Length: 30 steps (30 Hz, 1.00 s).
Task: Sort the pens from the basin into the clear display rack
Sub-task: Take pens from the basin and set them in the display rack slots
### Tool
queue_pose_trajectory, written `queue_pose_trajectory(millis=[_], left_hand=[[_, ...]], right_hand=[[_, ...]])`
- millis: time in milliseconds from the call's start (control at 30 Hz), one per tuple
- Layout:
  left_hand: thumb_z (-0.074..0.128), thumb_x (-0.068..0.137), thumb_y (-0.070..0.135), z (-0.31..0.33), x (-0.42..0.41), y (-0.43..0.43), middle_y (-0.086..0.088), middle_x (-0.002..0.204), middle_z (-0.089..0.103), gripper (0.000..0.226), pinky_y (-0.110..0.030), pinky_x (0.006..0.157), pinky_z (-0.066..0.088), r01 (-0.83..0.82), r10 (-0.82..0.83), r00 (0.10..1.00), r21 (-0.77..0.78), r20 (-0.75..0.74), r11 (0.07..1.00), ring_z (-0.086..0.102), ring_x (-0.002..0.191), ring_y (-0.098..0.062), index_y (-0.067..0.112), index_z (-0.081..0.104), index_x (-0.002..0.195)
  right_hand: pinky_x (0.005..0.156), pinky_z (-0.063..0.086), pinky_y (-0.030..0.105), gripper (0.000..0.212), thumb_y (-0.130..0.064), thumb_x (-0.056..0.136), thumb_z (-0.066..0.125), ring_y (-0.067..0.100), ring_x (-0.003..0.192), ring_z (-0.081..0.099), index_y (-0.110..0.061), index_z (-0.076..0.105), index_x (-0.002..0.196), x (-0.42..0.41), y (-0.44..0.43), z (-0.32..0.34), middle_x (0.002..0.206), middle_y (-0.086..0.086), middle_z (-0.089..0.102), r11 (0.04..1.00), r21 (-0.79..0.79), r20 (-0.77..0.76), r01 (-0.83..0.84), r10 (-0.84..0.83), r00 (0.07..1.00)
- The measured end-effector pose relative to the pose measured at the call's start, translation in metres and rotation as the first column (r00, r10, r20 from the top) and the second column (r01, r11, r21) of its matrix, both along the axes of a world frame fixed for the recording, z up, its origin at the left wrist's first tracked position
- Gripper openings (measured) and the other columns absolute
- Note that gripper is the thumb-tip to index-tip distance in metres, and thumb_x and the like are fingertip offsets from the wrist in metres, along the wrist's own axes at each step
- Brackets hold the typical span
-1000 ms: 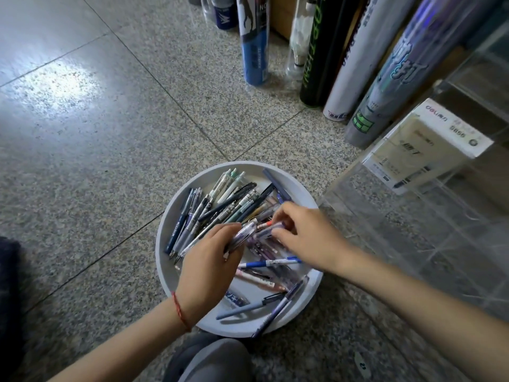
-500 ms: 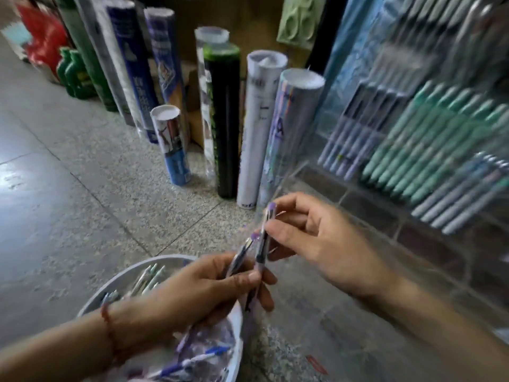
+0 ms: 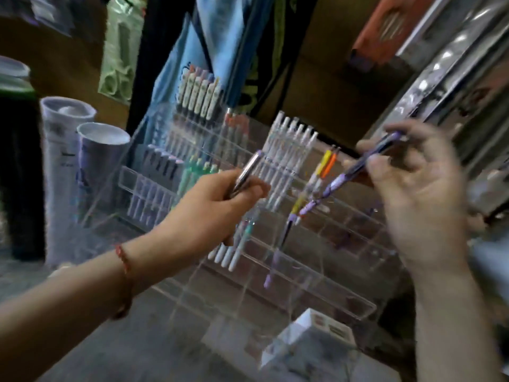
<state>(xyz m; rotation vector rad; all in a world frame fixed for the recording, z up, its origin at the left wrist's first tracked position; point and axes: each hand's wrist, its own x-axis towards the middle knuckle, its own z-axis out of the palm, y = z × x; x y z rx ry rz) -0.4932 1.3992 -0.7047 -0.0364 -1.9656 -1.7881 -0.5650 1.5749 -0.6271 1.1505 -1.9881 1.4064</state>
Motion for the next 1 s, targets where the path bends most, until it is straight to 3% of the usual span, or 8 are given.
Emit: queue_pose_trajectory(millis=[100,267,467,533,633,733,867,1000], left_hand=[[0.049,0.092,0.021,-0.015,-0.012,0.011,-0.025,0.081,0.061,0.018,-0.014,0.038,0.032,0.030,-0.028,0.999,-0.071,0.028,0.997,0.034,0.036,-0.002,0.021,0.063,0.104],[0.049,0.092,0.022,-0.030,-0.029,0.026,0.011,0.048,0.046,0.023,-0.016,0.042,0.028,-0.012,0.027,0.998,-0.251,0.059,0.968,0.036,0.039,-0.004,0.005,0.061,0.103],[0.048,0.093,0.027,-0.030,-0.039,0.036,0.019,0.047,0.051,0.023,-0.018,0.043,0.024,-0.007,0.046,0.996,-0.430,0.080,0.903,0.043,0.044,0.001,0.025,0.053,0.071],[0.048,0.093,0.027,-0.032,-0.042,0.035,0.007,0.047,0.046,0.019,-0.020,0.045,0.025,-0.014,0.048,0.996,-0.412,0.072,0.911,0.041,0.043,-0.002,0.020,0.061,0.082],[0.049,0.092,0.027,-0.032,-0.045,0.032,0.006,0.046,0.040,0.022,-0.019,0.043,0.026,0.003,0.027,0.996,-0.354,0.082,0.935,0.040,0.039,-0.002,0.013,0.064,0.101],[0.050,0.092,0.023,-0.032,-0.045,0.032,0.006,0.045,0.038,0.022,-0.015,0.039,0.025,0.025,-0.003,0.998,-0.316,0.070,0.948,0.038,0.036,-0.002,0.012,0.064,0.105],[0.051,0.092,0.017,-0.032,-0.048,0.031,0.010,0.043,0.041,0.019,-0.012,0.038,0.025,0.033,-0.022,0.999,-0.249,0.046,0.968,0.035,0.034,-0.003,0.018,0.065,0.105],[0.050,0.093,0.015,-0.030,-0.048,0.030,0.008,0.045,0.040,0.019,-0.011,0.038,0.025,0.051,-0.040,0.998,-0.249,0.049,0.967,0.035,0.034,-0.002,0.011,0.065,0.103]], right_hand=[[0.072,0.050,0.010,0.039,-0.003,0.091,0.052,-0.003,0.089,0.063,-0.041,0.048,0.100,-0.003,-0.005,-0.032,0.098,-0.013,0.060,0.968,0.244,0.055,0.055,-0.071,0.996],[0.073,0.053,0.019,0.038,0.000,0.089,0.056,0.005,0.083,0.066,-0.037,0.053,0.097,-0.017,-0.007,-0.055,0.097,-0.004,0.065,0.938,0.347,0.190,-0.003,-0.067,0.980],[0.069,0.053,0.020,0.029,0.001,0.088,0.058,0.010,0.076,0.067,-0.027,0.054,0.096,-0.020,-0.002,-0.061,0.094,0.011,0.066,0.961,0.269,0.307,-0.060,-0.026,0.951],[0.074,0.057,0.029,0.029,0.000,0.087,0.059,0.018,0.080,0.069,-0.028,0.055,0.094,-0.022,0.000,-0.062,0.093,0.014,0.067,0.963,0.265,0.300,-0.041,-0.042,0.953],[0.078,0.058,0.034,0.030,-0.001,0.086,0.062,0.018,0.083,0.070,-0.030,0.055,0.093,-0.025,0.001,-0.063,0.091,0.014,0.069,0.966,0.259,0.301,-0.015,-0.066,0.951],[0.076,0.058,0.030,0.029,-0.002,0.086,0.062,0.015,0.080,0.071,-0.028,0.053,0.095,-0.024,0.001,-0.062,0.090,0.011,0.070,0.965,0.263,0.298,-0.005,-0.076,0.951],[0.075,0.058,0.044,0.027,-0.004,0.084,0.065,0.020,0.074,0.070,-0.025,0.053,0.096,-0.027,0.001,-0.061,0.088,0.011,0.069,0.934,0.358,0.307,-0.011,-0.107,0.946],[0.061,0.053,0.032,0.027,-0.001,0.083,0.064,0.004,0.056,0.060,-0.024,0.053,0.089,-0.030,0.000,-0.069,0.074,-0.002,0.067,0.870,0.493,0.297,0.009,-0.178,0.938]])
